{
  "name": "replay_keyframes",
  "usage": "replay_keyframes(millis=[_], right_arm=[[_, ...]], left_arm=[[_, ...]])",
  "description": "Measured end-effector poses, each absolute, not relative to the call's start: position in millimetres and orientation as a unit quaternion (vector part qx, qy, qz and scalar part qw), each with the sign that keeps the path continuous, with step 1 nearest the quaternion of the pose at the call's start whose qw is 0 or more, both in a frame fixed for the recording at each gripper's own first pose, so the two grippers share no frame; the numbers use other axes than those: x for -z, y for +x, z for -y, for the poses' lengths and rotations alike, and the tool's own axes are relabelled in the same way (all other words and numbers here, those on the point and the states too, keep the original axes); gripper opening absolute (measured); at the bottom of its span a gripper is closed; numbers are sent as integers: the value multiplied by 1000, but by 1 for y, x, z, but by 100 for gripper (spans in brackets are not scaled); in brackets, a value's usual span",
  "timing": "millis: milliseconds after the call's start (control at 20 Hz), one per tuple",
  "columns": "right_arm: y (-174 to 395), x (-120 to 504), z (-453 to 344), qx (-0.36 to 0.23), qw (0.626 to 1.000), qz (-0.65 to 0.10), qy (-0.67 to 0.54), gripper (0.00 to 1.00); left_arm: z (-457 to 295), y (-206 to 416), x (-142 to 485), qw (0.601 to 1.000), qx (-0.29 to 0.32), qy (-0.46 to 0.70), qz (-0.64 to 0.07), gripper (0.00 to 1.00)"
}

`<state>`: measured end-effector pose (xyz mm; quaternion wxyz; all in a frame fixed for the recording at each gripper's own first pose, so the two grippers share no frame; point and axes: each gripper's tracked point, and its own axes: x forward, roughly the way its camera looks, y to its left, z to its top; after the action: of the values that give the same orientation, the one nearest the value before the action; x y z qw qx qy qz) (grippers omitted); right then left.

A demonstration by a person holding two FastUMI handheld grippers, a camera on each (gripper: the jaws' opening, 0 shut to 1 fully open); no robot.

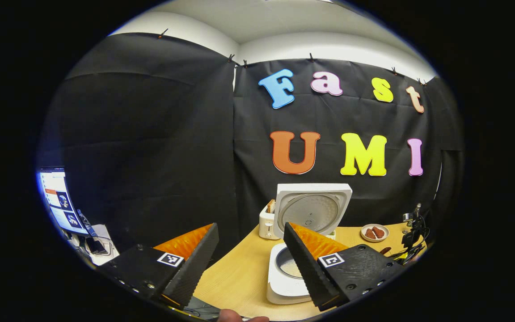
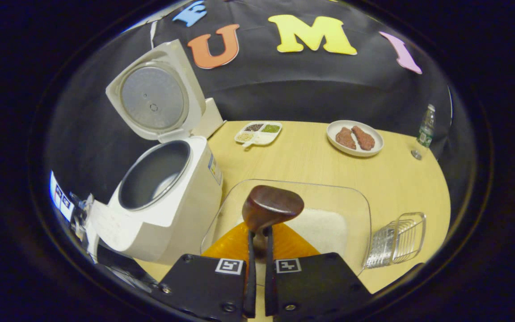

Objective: Close the left gripper, press the button to open the rice cooker; take a wooden spoon from the chopstick holder with the right hand, scoop a spoonful of rice and pour it into the rice cooker, then put the wooden spoon back into the chopstick holder.

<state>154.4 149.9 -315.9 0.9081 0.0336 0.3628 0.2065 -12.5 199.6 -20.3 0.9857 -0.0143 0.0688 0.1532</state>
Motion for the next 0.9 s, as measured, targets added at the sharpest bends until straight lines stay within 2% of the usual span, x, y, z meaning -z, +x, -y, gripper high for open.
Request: replay_keyframes(millis=[350, 600, 900], right_arm=[[155, 297, -143, -214, 888, -357, 196, 13], [161, 295, -120, -207, 857, -341, 326, 13], [164, 275, -90, -192, 854, -303, 376, 11]], left_arm=[[-191, -7, 18, 987, -146, -16, -68, 94], [-181, -4, 18, 988, -139, -17, -72, 94], [-167, 3, 14, 989, -127, -17, -71, 94]])
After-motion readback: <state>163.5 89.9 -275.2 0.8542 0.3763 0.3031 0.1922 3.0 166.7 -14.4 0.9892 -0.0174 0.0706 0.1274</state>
